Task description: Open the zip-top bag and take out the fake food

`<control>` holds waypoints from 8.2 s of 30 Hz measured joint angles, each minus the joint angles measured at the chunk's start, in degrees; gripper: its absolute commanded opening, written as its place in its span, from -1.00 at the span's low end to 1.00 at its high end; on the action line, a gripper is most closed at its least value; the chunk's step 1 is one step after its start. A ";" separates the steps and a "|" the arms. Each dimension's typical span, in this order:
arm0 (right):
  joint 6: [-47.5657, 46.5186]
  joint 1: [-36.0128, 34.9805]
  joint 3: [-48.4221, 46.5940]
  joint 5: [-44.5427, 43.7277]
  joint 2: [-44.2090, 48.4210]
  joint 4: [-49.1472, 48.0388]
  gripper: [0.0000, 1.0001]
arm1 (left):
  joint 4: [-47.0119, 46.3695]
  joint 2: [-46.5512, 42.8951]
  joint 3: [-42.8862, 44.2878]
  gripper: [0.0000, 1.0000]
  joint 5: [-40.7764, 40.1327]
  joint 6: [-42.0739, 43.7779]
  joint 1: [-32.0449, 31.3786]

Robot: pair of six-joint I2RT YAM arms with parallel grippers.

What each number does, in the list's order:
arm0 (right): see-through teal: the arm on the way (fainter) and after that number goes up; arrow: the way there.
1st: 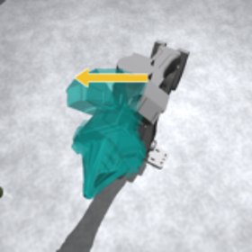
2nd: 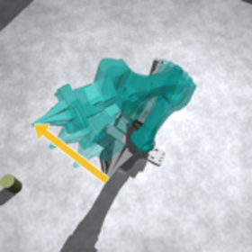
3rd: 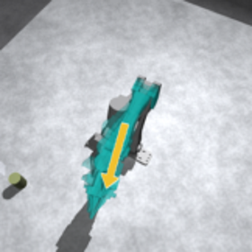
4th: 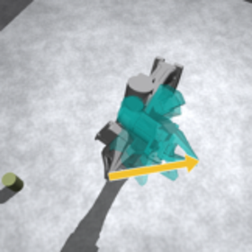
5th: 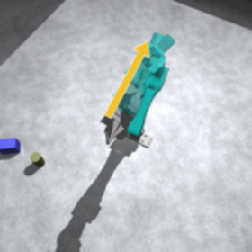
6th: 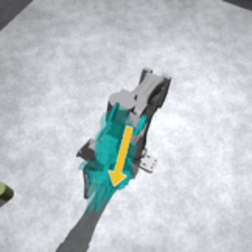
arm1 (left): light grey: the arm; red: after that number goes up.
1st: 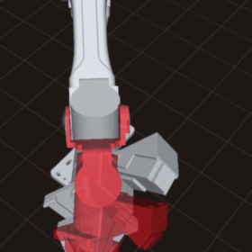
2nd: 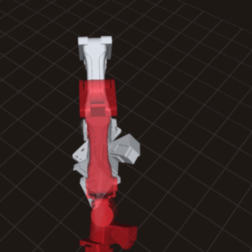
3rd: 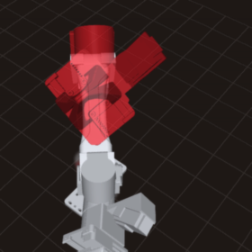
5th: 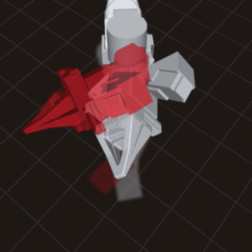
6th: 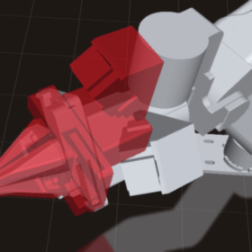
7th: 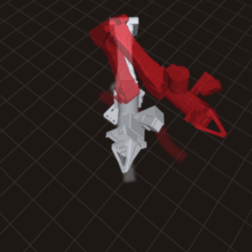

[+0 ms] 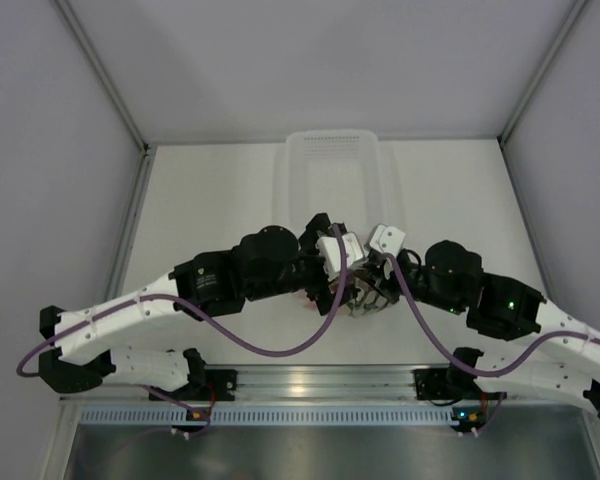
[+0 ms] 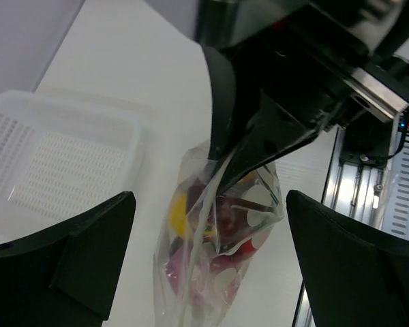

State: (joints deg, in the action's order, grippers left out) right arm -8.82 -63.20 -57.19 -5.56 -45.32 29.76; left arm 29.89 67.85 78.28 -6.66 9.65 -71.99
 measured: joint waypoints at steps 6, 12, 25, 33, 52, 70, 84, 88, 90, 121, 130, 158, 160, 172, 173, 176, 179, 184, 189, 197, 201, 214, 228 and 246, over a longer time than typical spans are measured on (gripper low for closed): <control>0.00 0.02 0.00 1.22 3.13 1.60 -1.00 | -2.43 -0.96 -1.64 0.78 8.79 3.91 0.90; -0.02 0.02 0.00 3.06 4.31 1.68 -1.00 | -2.89 -0.96 -3.63 0.58 11.32 4.07 5.20; -0.04 0.02 0.00 4.37 4.48 1.62 -0.86 | -3.23 -1.95 -5.77 -1.00 18.25 4.44 7.06; 0.98 0.02 0.70 3.10 9.01 1.09 -0.02 | -2.95 -4.13 -5.84 -1.00 24.26 3.93 11.43; 6.16 0.02 7.30 15.72 21.97 -11.32 -0.23 | -2.89 -6.62 -3.80 -1.00 39.41 2.38 11.96; 7.50 0.02 6.84 19.54 18.71 -13.77 -0.81 | -2.89 -6.64 -3.69 -1.00 41.48 1.99 11.98; 7.28 0.02 3.34 18.58 16.15 -11.30 -1.00 | -3.15 -7.48 -3.69 -0.92 41.24 1.38 12.02; 6.78 0.02 -0.90 16.48 12.66 -7.69 -1.00 | -3.52 -7.45 -3.80 -0.37 40.24 1.77 12.09; 6.38 0.02 -3.19 15.54 10.03 -5.38 -1.00 | -3.87 -7.30 -4.00 -0.15 40.61 1.64 13.14; 3.34 0.13 -10.75 9.42 -6.25 10.91 -1.00 | -19.76 -2.49 -12.09 -0.32 55.19 -6.47 22.56; 2.84 0.42 -10.56 9.25 -5.86 10.75 -1.00 | -20.52 -1.51 -12.17 -0.75 55.36 -6.75 22.62; 3.21 6.75 -5.79 2.32 5.20 7.19 -1.00 | -26.34 -12.72 -30.71 -1.00 51.69 -10.64 25.31; 3.10 6.75 -5.81 1.38 5.97 7.30 -1.00 | -28.39 -14.58 -32.63 -1.00 51.08 -12.37 25.31; 3.45 6.75 -9.77 -5.20 9.05 11.85 -1.00 | -33.94 -24.33 -42.88 -1.00 48.59 -20.28 25.22; 3.48 6.75 -9.84 -5.51 9.40 11.98 -1.00 | -33.99 -24.96 -43.34 -1.00 48.17 -20.52 25.09; 3.48 6.75 -10.49 -6.64 10.08 12.44 -1.00 | -34.67 -26.05 -44.52 -1.00 46.86 -21.35 24.39; 3.50 6.75 -11.37 -7.63 10.40 12.98 -1.00 | -35.06 -26.23 -45.81 -1.00 45.97 -22.10 23.80; 3.72 6.75 -11.63 -8.11 11.41 13.75 -1.00 | -35.30 -26.82 -47.19 -1.00 44.68 -23.17 23.15; 3.91 6.75 -11.93 -7.39 11.56 14.53 -1.00 | -36.00 -28.48 -47.98 -0.60 44.02 -23.89 22.34; 3.23 6.88 -9.84 -1.79 13.55 13.20 -1.00 | -34.97 -25.18 -44.61 0.78 41.40 -26.12 22.05; 2.75 7.02 -7.54 1.22 14.43 12.83 -1.00 | -35.17 -22.73 -38.12 0.83 36.20 -26.53 22.01; 2.38 7.08 -6.12 4.50 14.38 12.44 -1.00 | -35.76 -11.54 -30.18 0.39 36.79 -26.47 21.16; 2.40 7.08 -6.10 4.61 14.38 11.80 -1.00 | -35.76 -9.31 -30.18 0.28 38.32 -26.29 17.07; 2.36 7.08 -5.70 4.00 13.77 11.54 -1.00 | -35.52 -8.46 -30.18 0.29 34.03 -27.63 15.26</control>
State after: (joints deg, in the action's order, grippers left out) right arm -6.46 -56.12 -62.89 -1.56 -31.55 41.30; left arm -5.63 59.40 48.10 27.38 -17.98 -56.73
